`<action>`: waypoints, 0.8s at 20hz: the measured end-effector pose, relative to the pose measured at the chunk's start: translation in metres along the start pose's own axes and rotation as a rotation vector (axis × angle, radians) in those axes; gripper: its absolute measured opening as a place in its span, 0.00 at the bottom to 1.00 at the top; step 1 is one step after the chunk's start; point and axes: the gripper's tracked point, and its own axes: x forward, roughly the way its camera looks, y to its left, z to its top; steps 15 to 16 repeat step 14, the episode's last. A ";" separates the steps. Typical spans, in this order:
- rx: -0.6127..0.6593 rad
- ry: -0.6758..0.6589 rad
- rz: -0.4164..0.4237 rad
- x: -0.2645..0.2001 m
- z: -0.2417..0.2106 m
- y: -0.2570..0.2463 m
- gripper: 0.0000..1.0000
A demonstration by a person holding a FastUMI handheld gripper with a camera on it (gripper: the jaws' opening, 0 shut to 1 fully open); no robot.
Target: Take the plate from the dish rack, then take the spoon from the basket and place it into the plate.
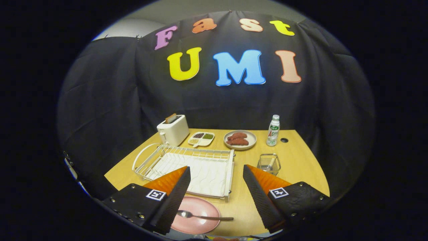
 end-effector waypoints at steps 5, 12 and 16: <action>-0.019 -0.228 -0.119 -0.006 0.087 -0.054 0.96; -0.044 -0.361 -0.248 -0.008 0.137 -0.121 0.96; -0.045 -0.361 -0.274 -0.005 0.136 -0.138 0.96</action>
